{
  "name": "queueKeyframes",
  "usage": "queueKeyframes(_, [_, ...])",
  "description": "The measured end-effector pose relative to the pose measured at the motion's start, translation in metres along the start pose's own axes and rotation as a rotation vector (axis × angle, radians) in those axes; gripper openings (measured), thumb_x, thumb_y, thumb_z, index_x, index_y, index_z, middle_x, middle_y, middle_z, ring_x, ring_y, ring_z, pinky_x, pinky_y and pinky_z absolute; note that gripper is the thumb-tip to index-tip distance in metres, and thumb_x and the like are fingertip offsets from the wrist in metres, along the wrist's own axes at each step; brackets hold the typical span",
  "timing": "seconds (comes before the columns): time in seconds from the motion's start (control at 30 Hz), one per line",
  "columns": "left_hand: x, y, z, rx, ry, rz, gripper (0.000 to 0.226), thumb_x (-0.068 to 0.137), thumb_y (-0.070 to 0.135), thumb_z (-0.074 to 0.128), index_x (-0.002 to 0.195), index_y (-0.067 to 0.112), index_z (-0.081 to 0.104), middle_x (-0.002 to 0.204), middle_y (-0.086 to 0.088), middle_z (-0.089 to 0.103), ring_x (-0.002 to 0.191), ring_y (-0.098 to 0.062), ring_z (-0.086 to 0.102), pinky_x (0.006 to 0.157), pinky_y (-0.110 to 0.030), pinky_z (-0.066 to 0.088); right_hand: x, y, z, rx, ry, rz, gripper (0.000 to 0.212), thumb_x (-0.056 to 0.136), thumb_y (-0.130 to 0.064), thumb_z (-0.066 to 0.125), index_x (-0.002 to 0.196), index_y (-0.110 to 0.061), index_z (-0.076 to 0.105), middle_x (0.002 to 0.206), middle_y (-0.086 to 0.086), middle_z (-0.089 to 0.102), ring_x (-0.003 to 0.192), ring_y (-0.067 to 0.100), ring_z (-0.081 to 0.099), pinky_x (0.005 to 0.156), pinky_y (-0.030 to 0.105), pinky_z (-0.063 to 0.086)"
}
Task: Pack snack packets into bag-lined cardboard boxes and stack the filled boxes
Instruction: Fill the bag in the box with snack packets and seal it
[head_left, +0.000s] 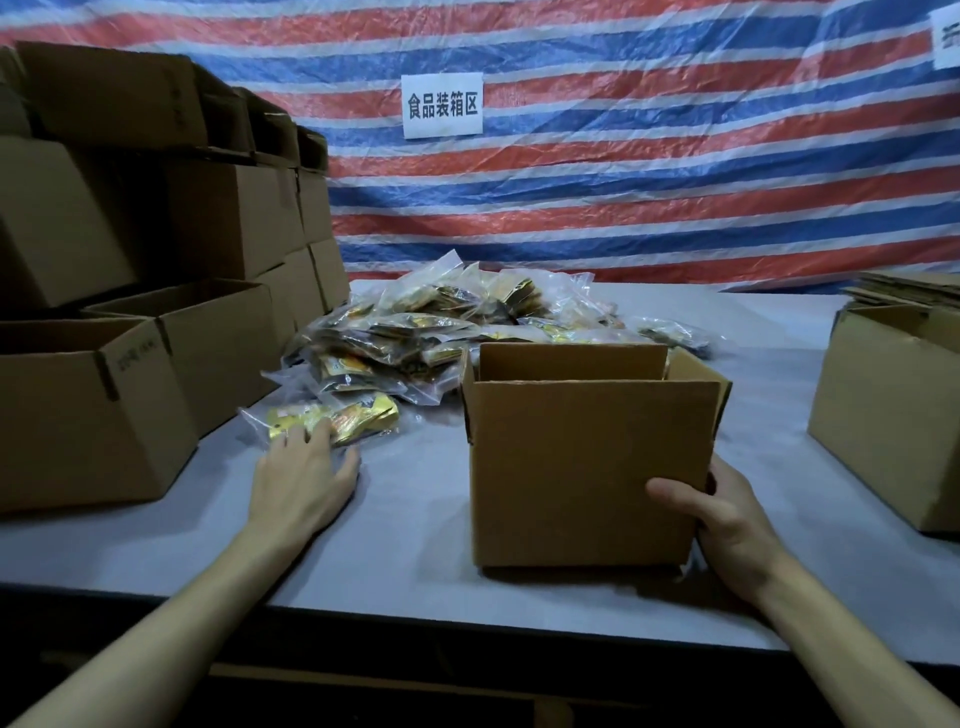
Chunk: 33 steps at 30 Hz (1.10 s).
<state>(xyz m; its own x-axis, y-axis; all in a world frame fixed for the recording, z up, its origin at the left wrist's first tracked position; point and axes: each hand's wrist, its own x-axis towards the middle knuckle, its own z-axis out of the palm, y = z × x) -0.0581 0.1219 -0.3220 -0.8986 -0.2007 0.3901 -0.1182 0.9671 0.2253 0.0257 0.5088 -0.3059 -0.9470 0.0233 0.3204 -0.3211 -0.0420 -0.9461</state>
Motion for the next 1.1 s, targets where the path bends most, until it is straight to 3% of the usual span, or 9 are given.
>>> queueKeyframes(0.1, [-0.003, 0.001, -0.001, 0.022, 0.048, 0.02, 0.042, 0.099, 0.046, 0.048, 0.11, 0.009, 0.065, 0.107, -0.016, 0.065, 0.102, -0.037, 0.059, 0.084, -0.042, 0.043, 0.0, 0.002, -0.001, 0.002, 0.003, 0.019, 0.051, 0.062, -0.025, 0.079, 0.111, -0.031, 0.068, 0.109, -0.003, 0.077, 0.099, 0.018, 0.073, 0.081, 0.032, 0.054])
queueKeyframes(0.23, [-0.005, -0.002, -0.002, -0.042, 0.12, 0.094, 0.039, 0.099, 0.047, 0.055, 0.102, 0.015, 0.078, 0.097, -0.013, 0.065, 0.101, -0.033, 0.056, 0.093, -0.042, 0.035, 0.001, 0.002, -0.001, -0.019, 0.019, 0.032, 0.051, 0.063, -0.026, 0.077, 0.114, -0.026, 0.066, 0.109, -0.002, 0.077, 0.099, 0.02, 0.073, 0.084, 0.038, 0.053])
queueKeyframes(0.43, [-0.007, -0.001, -0.004, -0.223, 0.064, 0.18, 0.037, 0.094, 0.056, 0.056, 0.097, 0.022, 0.071, 0.12, -0.006, 0.06, 0.116, -0.029, 0.052, 0.1, -0.044, 0.037, 0.0, 0.003, -0.001, -0.026, 0.044, 0.035, 0.052, 0.063, -0.024, 0.076, 0.114, -0.021, 0.066, 0.108, 0.001, 0.077, 0.097, 0.022, 0.073, 0.084, 0.04, 0.052])
queueKeyframes(0.6, [-0.01, 0.0, -0.007, -0.229, 0.107, 0.129, 0.044, 0.097, 0.056, 0.05, 0.122, 0.023, 0.063, 0.113, -0.002, 0.07, 0.11, -0.026, 0.057, 0.08, -0.04, 0.041, 0.0, 0.002, -0.001, -0.029, 0.05, 0.05, 0.051, 0.064, -0.024, 0.075, 0.114, -0.02, 0.066, 0.108, 0.001, 0.077, 0.099, 0.023, 0.073, 0.085, 0.04, 0.052])
queueKeyframes(0.77, [-0.018, -0.003, -0.017, -0.369, 0.101, 0.171, 0.037, 0.079, 0.041, 0.044, 0.095, 0.024, 0.073, 0.075, 0.011, 0.054, 0.09, -0.025, 0.058, 0.067, -0.033, 0.032, 0.0, 0.001, 0.0, -0.028, 0.056, 0.053, 0.05, 0.064, -0.024, 0.075, 0.114, -0.02, 0.066, 0.106, 0.001, 0.077, 0.097, 0.022, 0.073, 0.087, 0.041, 0.053])
queueKeyframes(0.87, [-0.02, -0.003, -0.019, -0.291, 0.054, 0.308, 0.039, 0.072, 0.032, 0.048, 0.1, 0.021, 0.073, 0.09, 0.007, 0.066, 0.097, -0.023, 0.057, 0.071, -0.033, 0.032, 0.0, 0.0, 0.001, -0.025, 0.059, 0.055, 0.05, 0.064, -0.024, 0.075, 0.113, -0.021, 0.066, 0.106, 0.0, 0.077, 0.097, 0.021, 0.073, 0.086, 0.041, 0.053])
queueKeyframes(0.93, [-0.019, -0.002, -0.018, -0.225, 0.045, 0.368, 0.041, 0.07, 0.027, 0.048, 0.103, 0.02, 0.071, 0.105, 0.005, 0.07, 0.102, -0.023, 0.057, 0.082, -0.033, 0.032, -0.001, -0.001, 0.002, -0.024, 0.058, 0.055, 0.049, 0.064, -0.025, 0.075, 0.113, -0.022, 0.066, 0.106, 0.0, 0.077, 0.098, 0.021, 0.073, 0.084, 0.039, 0.053])
queueKeyframes(1.03, [-0.017, -0.002, -0.013, -0.173, 0.08, 0.344, 0.04, 0.07, 0.021, 0.05, 0.104, 0.019, 0.071, 0.111, 0.005, 0.07, 0.109, -0.024, 0.06, 0.096, -0.036, 0.03, -0.001, -0.002, 0.003, -0.02, 0.051, 0.059, 0.051, 0.064, -0.025, 0.075, 0.113, -0.022, 0.066, 0.106, -0.002, 0.077, 0.097, 0.019, 0.073, 0.082, 0.037, 0.052])
queueKeyframes(1.1, [-0.017, -0.002, -0.011, -0.154, 0.073, 0.308, 0.028, 0.078, 0.017, 0.059, 0.103, 0.019, 0.07, 0.111, 0.004, 0.069, 0.108, -0.025, 0.061, 0.092, -0.036, 0.033, -0.001, -0.002, 0.003, -0.02, 0.044, 0.058, 0.051, 0.064, -0.026, 0.075, 0.114, -0.023, 0.065, 0.106, -0.003, 0.077, 0.096, 0.017, 0.073, 0.083, 0.037, 0.052])
